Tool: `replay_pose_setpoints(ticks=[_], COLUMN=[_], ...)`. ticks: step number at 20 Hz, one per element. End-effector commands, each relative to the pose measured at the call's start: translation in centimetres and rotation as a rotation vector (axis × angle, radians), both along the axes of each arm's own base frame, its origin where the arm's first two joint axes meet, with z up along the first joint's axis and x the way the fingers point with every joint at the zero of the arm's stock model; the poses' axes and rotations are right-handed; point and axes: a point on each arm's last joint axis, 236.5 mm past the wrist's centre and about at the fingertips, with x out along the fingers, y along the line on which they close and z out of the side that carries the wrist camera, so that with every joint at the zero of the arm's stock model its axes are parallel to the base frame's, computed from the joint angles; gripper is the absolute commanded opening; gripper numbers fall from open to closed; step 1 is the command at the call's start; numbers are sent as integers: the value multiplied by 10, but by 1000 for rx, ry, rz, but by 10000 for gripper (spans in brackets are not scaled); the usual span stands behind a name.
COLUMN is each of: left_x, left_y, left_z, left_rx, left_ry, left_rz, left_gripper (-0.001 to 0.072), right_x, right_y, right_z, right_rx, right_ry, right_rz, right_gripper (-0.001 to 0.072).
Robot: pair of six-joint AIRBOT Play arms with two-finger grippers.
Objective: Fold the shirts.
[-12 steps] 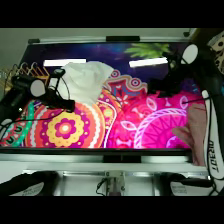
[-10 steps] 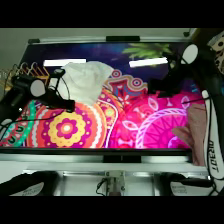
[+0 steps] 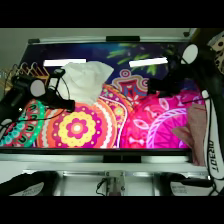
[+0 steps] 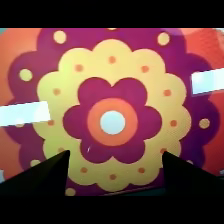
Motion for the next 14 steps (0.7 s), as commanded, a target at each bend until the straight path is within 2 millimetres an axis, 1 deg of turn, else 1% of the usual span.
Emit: replay_pose_setpoints(ticks=[1,2,3,4,6,7,10,12,13,14], left_x=[0,2,10,20,42,48,53,58,63,74], left_y=[0,-1,-4,-8,-21,-23,-24,-25,-27,-26], left_z=[0,0,1,4,10,11,2,-9,-16,-24], left_rx=[1,-4,-17,-35,-102,-119,-120,-144,-159,-161], left_ry=[1,-6,-39,-80,-164,-182,-175,-152,-147,-161], left_rz=[0,4,7,8,48,71,92,184,228,231], left_gripper=[674,674,674,674,674,674,663,663,664,664], right_x=[3,13,22,23,25,24,25,29,32,35], right_y=[1,3,5,8,6,6,1,-4,-4,-2], right_z=[1,2,5,6,6,5,3,2,3,4], right_rx=[4,11,26,39,28,22,-7,-30,-29,-25], right_ry=[-14,-51,-86,-92,-107,-106,-123,-141,-153,-166], right_rz=[-4,-16,-41,-39,-17,3,51,65,62,60], right_gripper=[546,547,547,547,547,547,547,547,547,547])
